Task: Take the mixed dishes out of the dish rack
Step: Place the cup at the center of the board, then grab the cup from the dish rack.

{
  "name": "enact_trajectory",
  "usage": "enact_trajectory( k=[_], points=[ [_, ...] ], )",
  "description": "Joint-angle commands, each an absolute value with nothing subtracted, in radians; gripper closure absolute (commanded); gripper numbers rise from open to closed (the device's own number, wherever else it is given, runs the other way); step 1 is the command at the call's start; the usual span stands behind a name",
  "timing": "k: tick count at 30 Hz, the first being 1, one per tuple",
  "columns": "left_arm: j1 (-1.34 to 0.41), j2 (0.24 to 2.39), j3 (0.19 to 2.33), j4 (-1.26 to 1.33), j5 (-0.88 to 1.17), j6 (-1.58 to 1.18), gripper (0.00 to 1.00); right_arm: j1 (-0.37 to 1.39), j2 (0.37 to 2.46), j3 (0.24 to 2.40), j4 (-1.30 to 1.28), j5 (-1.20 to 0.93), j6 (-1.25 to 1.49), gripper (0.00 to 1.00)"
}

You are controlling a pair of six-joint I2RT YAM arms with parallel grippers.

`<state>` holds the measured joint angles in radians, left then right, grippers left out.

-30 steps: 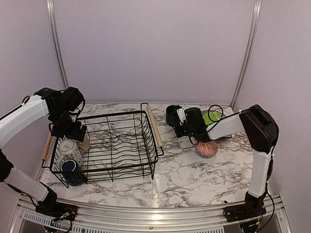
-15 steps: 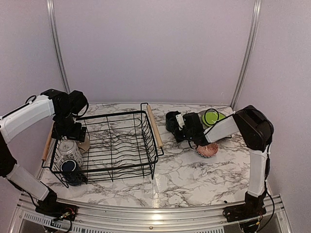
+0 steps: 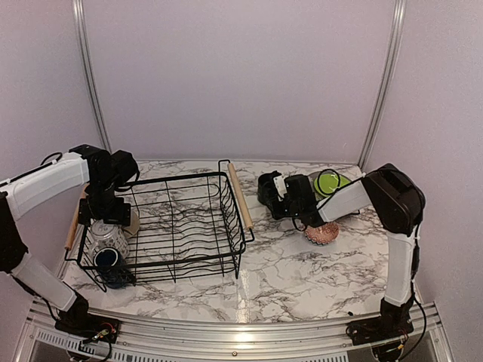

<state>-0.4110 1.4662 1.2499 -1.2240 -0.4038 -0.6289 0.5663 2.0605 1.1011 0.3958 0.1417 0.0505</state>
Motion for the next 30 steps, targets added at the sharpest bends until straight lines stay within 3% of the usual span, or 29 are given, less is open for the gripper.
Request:
enact_trajectory(
  k=[1,4,13,17,20,27,30],
  points=[
    [-0.404,1.492,1.198,-1.222,-0.404,-0.655,0.01,0.576,2.011,1.109,0.400,0.170,0.055,0.44],
    [-0.395,1.479,1.160,-1.192,-0.384,-0.667,0.01,0.590,1.967,1.099,0.368,0.178,0.052,0.29],
    [-0.377,1.458,1.047,-1.080,-0.336,-0.677,0.01,0.601,1.842,1.075,0.258,0.214,0.071,0.03],
    [-0.376,1.481,1.049,-1.043,-0.330,-0.665,0.01,0.601,1.793,1.068,0.221,0.214,0.082,0.01],
    [-0.376,1.494,1.052,-1.032,-0.328,-0.656,0.06,0.603,1.751,1.061,0.196,0.216,0.084,0.02],
    [-0.377,1.423,1.114,-1.062,-0.312,-0.650,0.51,0.603,1.648,1.079,0.113,0.232,0.080,0.02],
    [-0.378,1.393,1.173,-1.093,-0.317,-0.646,0.61,0.606,1.600,1.087,0.088,0.227,0.084,0.01]
  ],
)
